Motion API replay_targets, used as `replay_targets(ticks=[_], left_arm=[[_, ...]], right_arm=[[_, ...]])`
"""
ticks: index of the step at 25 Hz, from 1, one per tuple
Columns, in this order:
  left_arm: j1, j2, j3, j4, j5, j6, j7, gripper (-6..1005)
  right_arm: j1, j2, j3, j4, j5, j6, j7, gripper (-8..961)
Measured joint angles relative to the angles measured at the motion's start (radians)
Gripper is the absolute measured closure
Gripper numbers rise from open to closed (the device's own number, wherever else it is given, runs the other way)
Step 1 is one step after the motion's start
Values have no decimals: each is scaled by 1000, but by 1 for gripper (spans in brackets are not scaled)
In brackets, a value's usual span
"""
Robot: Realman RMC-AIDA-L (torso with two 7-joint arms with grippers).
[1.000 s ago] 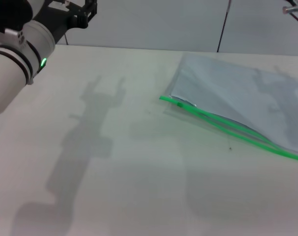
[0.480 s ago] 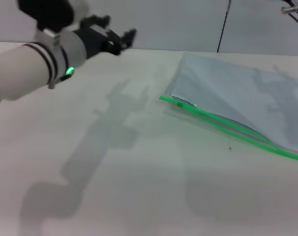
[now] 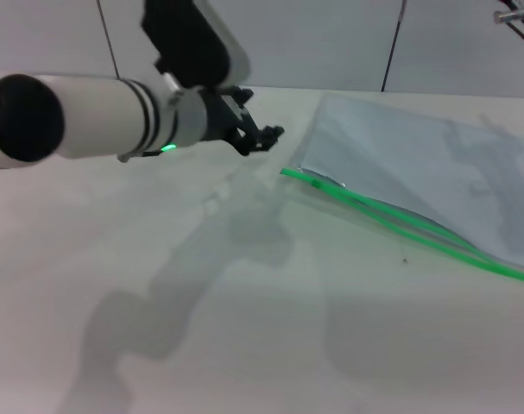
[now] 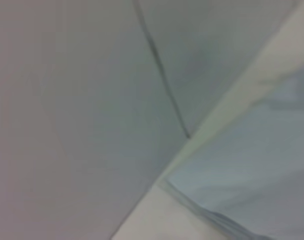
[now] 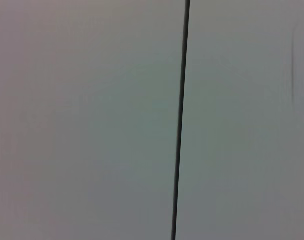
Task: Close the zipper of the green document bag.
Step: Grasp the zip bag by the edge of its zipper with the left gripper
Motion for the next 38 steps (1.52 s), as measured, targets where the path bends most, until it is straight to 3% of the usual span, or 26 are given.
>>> replay_targets(ticks=[5,14,21,26,32,38], left_arm=[[-42,-24,6,6,100,-72,-3,327],[-101,-25,34,5,148,-172,-4,328],[-90,-24,23,11,150,-126,-61,329],[14,-24,-23,101,125,-14,-115,330],[203,-24,-35,232,-32,287,-120,330],[286,-25,-16,252,-99,479,-121,331]], right_arm=[[0,0,0,1,0,0,0,380],[10,0,0,9,0,0,0,380],[11,0,0,13,0,0,2,380],[12,0,0,18,0,0,3,380],[12,0,6,21,0,0,3,381],[12,0,8,23,0,0,3,381]])
